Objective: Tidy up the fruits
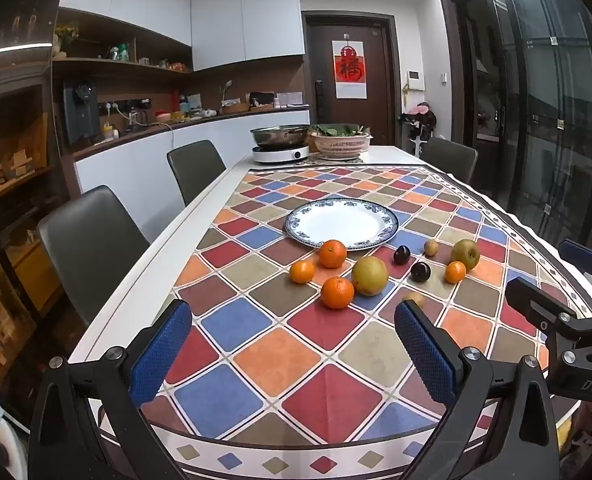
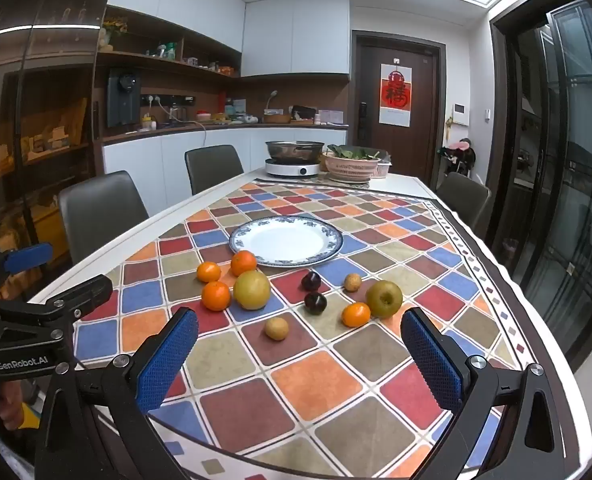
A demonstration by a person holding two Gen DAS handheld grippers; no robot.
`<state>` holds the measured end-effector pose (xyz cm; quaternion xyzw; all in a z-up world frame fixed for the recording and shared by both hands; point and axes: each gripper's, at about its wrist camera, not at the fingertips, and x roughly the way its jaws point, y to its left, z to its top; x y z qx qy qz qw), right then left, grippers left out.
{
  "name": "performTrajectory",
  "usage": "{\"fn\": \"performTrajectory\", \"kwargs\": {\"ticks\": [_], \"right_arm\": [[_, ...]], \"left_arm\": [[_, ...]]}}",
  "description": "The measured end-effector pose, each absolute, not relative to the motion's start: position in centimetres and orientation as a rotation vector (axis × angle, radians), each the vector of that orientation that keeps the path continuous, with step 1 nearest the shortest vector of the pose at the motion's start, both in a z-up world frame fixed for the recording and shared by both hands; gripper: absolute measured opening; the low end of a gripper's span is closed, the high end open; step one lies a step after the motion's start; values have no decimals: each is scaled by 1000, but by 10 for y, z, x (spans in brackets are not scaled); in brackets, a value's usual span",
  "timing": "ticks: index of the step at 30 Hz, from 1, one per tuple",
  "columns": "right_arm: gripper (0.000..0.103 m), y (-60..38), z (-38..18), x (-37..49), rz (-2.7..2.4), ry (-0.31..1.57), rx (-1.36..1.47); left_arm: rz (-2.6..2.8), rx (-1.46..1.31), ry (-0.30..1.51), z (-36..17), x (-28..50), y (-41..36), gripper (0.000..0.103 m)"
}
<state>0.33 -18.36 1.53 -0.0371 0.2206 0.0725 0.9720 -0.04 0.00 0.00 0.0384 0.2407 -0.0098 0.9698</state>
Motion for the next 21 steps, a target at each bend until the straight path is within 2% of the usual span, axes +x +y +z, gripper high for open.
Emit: {"fn": "performTrajectory", "kwargs": {"ticks": [21], "right_arm": [[102,-183,15,5,145,453,-75]], "left_arm": [[-30,67,488,-1,1,0,103]]}}
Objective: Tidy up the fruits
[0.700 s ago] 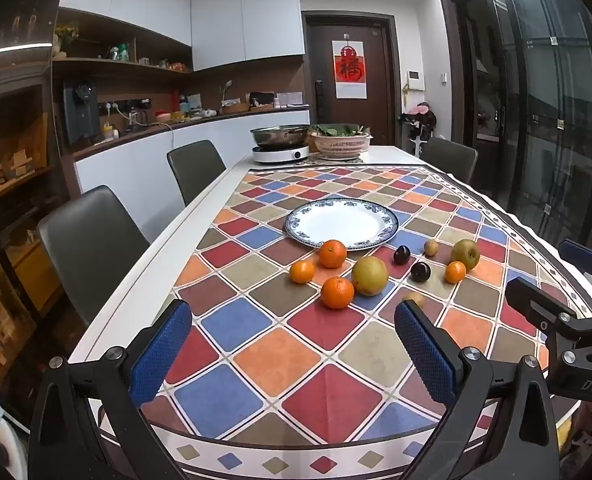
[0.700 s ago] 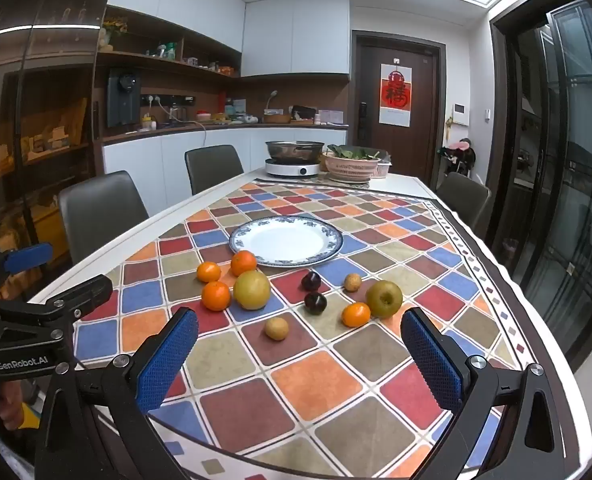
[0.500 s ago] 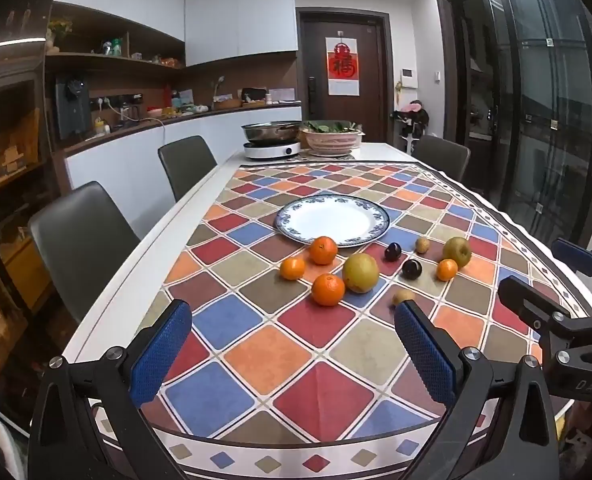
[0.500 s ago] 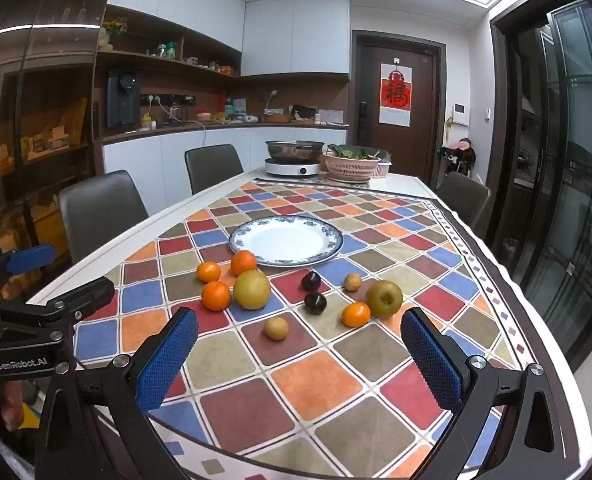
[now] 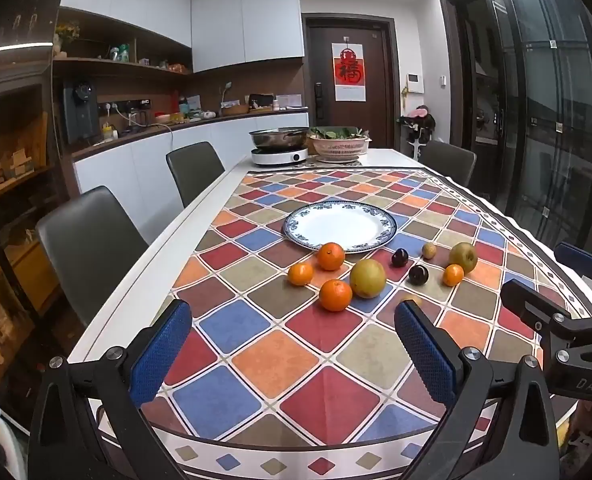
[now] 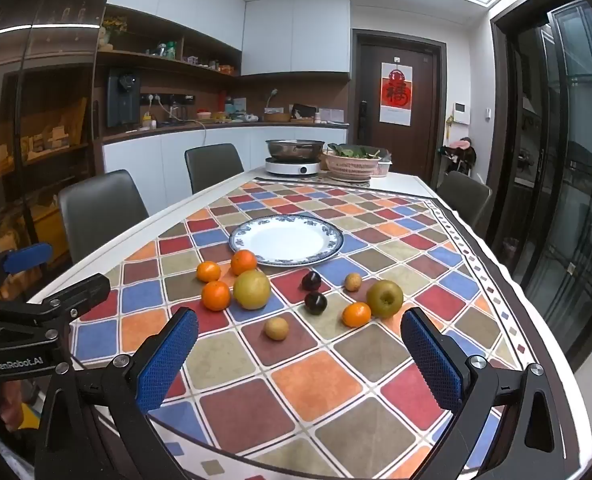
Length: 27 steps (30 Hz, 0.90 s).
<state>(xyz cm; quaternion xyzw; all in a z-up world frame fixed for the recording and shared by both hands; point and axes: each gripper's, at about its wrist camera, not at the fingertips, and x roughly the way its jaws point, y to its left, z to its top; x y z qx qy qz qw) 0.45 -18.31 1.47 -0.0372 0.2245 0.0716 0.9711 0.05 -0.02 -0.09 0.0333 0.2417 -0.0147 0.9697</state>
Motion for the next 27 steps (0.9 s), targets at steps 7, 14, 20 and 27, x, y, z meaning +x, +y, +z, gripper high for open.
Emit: {"fn": "performTrajectory", "kwargs": {"ticks": [7,14,20,27], "right_arm": [[102,-184,14,5,144,455,-74],[102,-183,14,5,146,456,-75],[102,-182,14,5,143,455,-75],[102,-182,14,5,145,456,-76]], "left_arm": [[-29,68,487,0,1,0,103],[-29,67,487,0,1,-1,103],[-29,67,482,3,0,-1,103],[-30,66,480,4,0,-1,103]]}}
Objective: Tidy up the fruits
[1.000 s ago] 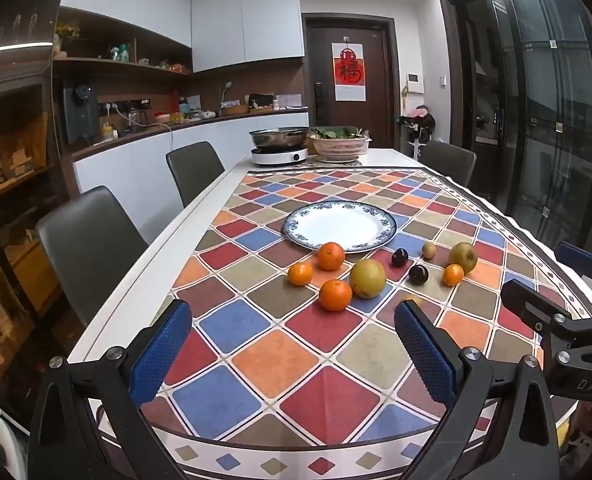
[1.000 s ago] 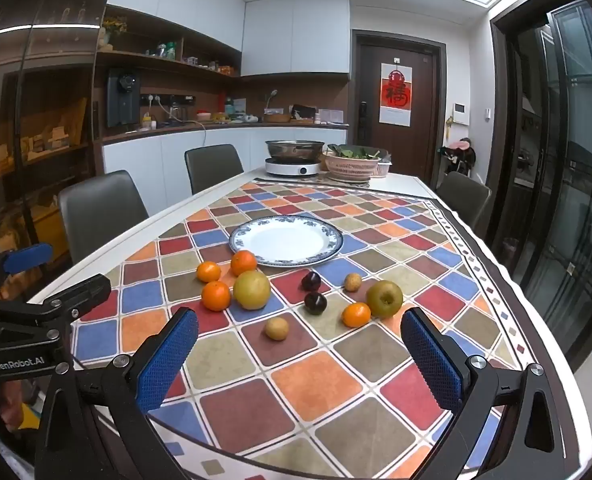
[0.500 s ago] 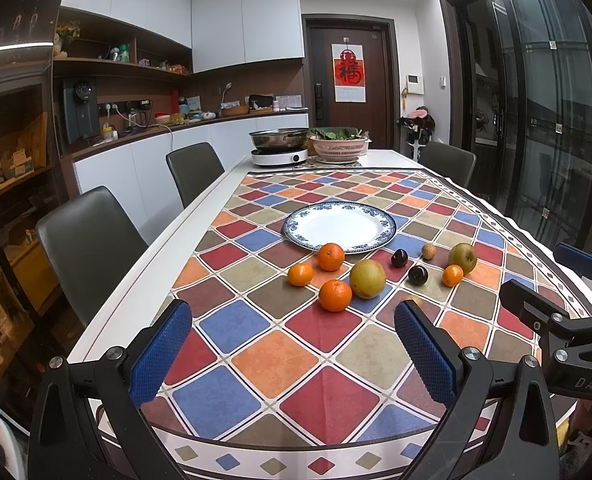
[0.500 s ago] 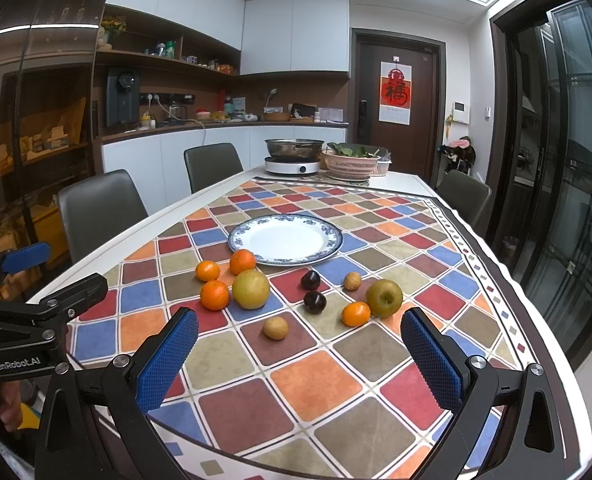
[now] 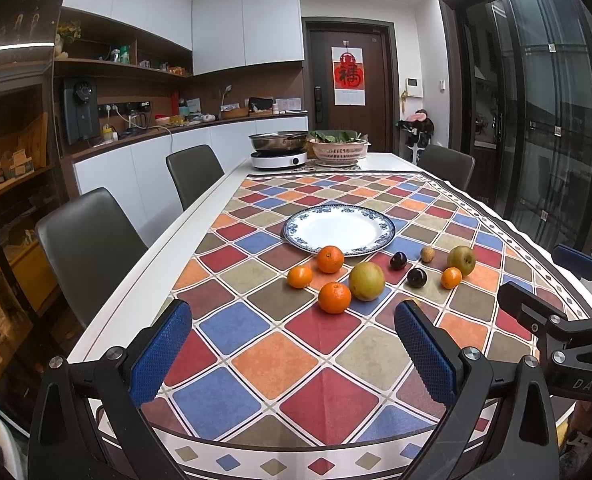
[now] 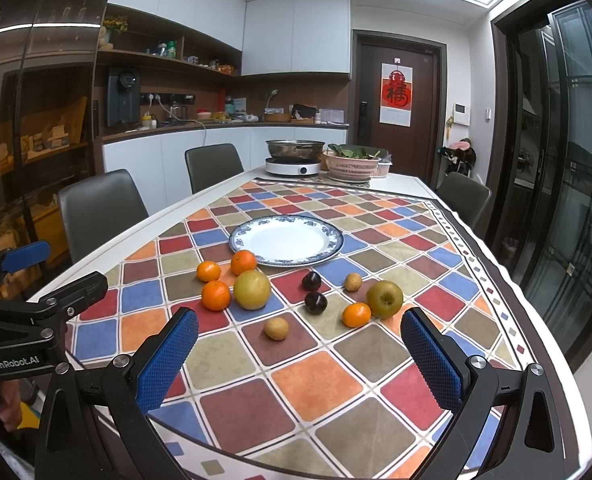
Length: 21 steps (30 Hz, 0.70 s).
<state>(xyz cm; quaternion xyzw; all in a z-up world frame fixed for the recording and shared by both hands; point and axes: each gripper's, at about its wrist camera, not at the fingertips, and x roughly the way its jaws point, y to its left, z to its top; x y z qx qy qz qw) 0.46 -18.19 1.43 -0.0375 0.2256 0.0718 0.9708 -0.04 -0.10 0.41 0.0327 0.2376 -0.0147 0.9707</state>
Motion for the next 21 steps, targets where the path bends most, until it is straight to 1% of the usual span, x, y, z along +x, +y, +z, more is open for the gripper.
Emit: {"fn": "performTrajectory", "kwargs": {"ticks": [21], "right_arm": [[102,-181,15,3,145,456,-78]], "left_arm": [[-29,66,472,6,-3,-1,103]]}}
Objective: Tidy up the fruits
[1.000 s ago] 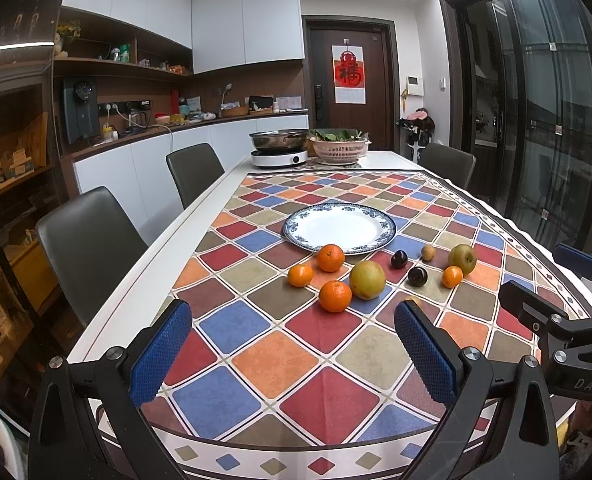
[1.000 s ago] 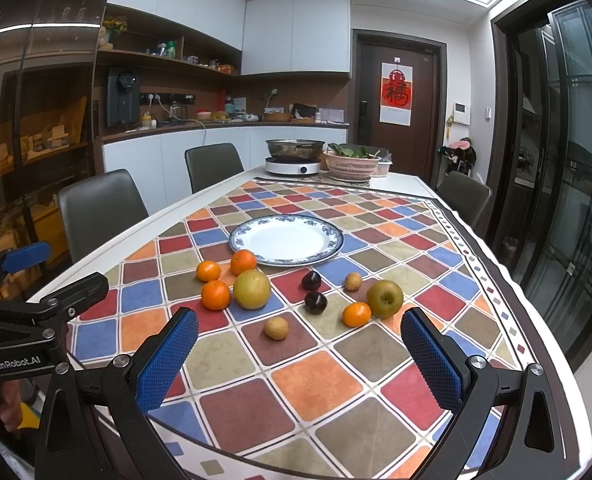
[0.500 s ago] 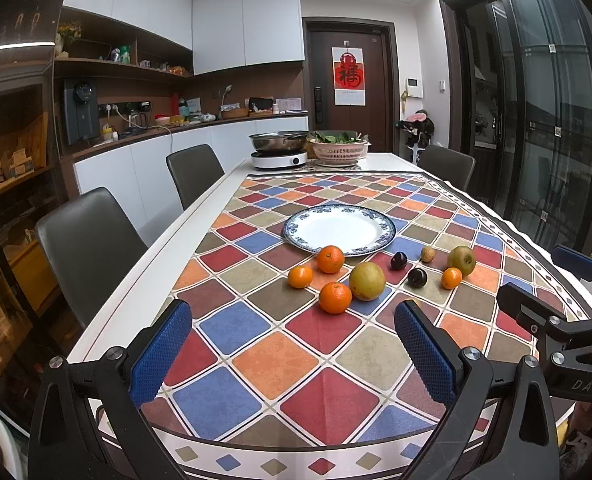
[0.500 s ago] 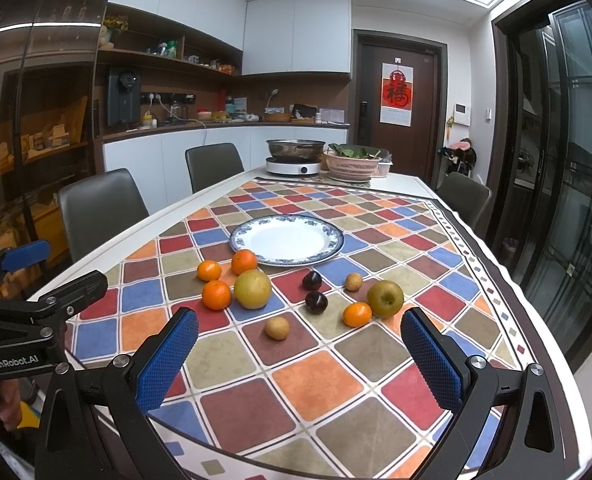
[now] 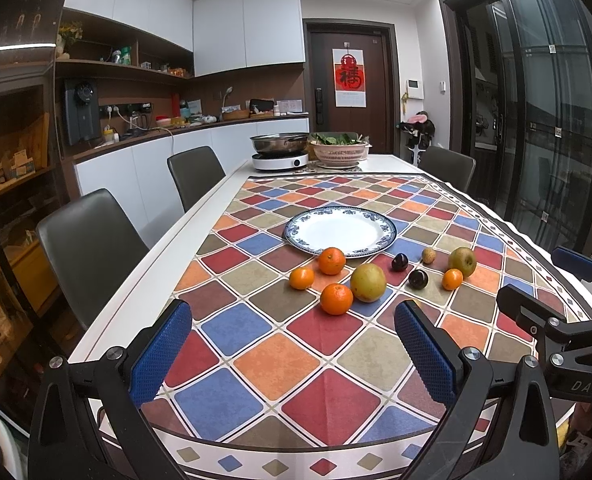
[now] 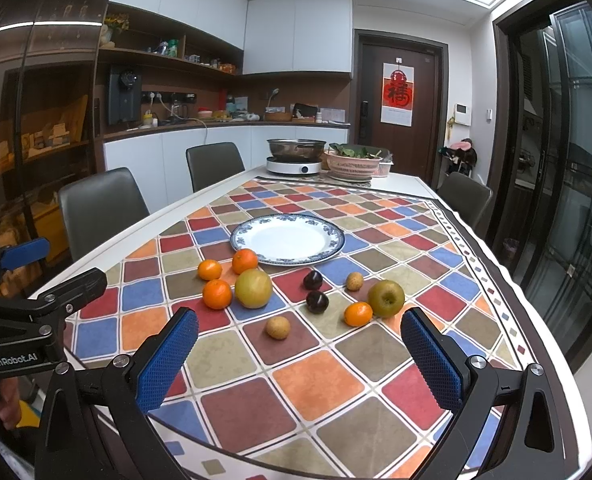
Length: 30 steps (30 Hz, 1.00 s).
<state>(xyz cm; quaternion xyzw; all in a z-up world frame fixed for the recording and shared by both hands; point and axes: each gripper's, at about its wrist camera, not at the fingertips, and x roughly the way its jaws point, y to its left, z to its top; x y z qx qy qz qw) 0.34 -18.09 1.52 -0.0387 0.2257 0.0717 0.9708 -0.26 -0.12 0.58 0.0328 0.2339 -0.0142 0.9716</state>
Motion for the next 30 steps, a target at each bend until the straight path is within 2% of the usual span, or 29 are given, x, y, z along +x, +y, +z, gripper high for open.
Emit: {"fn": "performTrajectory", "kwargs": {"ticks": [30], "right_arm": [[102,-169,9,16,158,491,-111]], "left_arm": [[-21,103,472,0,14,7,103]]}}
